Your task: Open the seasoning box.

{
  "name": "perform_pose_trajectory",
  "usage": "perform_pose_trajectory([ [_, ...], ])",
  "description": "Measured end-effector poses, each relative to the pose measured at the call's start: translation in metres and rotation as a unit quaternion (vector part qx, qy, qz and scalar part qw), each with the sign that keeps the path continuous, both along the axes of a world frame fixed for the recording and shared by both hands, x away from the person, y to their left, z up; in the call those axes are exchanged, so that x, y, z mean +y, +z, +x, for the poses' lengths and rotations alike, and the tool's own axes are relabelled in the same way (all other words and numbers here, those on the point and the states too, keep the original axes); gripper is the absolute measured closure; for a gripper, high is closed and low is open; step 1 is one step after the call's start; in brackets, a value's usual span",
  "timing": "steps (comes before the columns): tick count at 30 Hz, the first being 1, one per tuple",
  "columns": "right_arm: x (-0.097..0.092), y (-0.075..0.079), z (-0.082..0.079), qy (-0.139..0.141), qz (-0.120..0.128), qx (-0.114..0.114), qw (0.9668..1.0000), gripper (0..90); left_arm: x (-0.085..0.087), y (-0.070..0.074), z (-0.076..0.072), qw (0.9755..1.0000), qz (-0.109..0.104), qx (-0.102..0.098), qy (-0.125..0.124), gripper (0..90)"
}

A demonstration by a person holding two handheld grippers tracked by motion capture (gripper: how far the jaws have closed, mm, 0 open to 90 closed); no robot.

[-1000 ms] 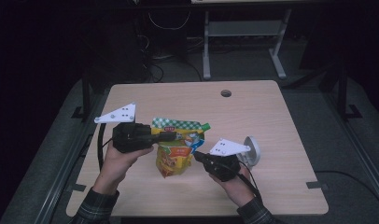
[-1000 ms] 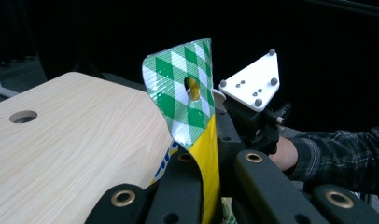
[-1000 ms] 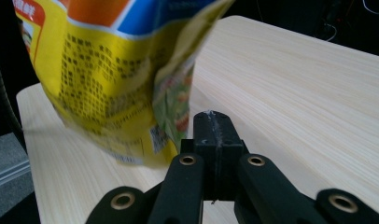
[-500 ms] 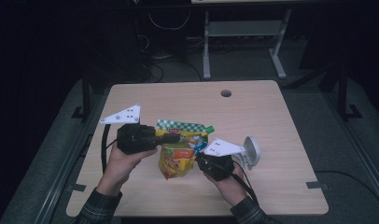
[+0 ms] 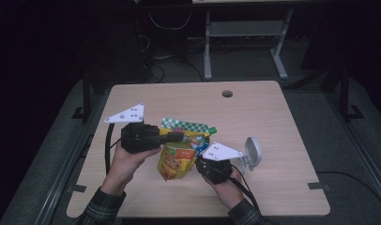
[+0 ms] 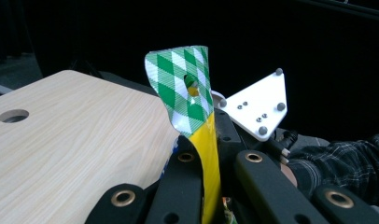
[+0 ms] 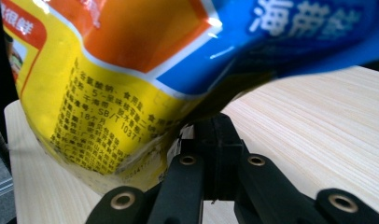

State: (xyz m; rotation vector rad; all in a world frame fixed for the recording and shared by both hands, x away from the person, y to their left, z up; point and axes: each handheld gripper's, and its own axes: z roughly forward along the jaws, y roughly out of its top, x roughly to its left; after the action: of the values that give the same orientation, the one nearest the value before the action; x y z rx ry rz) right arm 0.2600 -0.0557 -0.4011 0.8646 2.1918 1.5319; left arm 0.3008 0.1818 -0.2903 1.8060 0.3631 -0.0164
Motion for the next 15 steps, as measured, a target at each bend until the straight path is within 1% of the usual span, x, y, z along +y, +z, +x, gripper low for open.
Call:
perform_pose_trajectory([
  [7, 0.0049, -0.0050, -0.0011, -0.001, 0.001, -0.004, 1.0000, 90.0, -0.0023, -0.0004, 0.0031, 1.0000, 0.007, 0.005, -0.003, 90.0],
  [13, 0.0083, -0.0077, -0.0027, 0.000, 0.004, -0.012, 0.9999, 90.0, -0.0078, 0.0050, 0.0064, 0.9997, 0.024, 0.007, -0.006, 90.0],
  [15, 0.0086, -0.0084, -0.0035, -0.003, 0.006, -0.018, 0.9998, 90.0, -0.0105, 0.0075, 0.0072, 0.9996, 0.028, 0.007, -0.004, 90.0],
])
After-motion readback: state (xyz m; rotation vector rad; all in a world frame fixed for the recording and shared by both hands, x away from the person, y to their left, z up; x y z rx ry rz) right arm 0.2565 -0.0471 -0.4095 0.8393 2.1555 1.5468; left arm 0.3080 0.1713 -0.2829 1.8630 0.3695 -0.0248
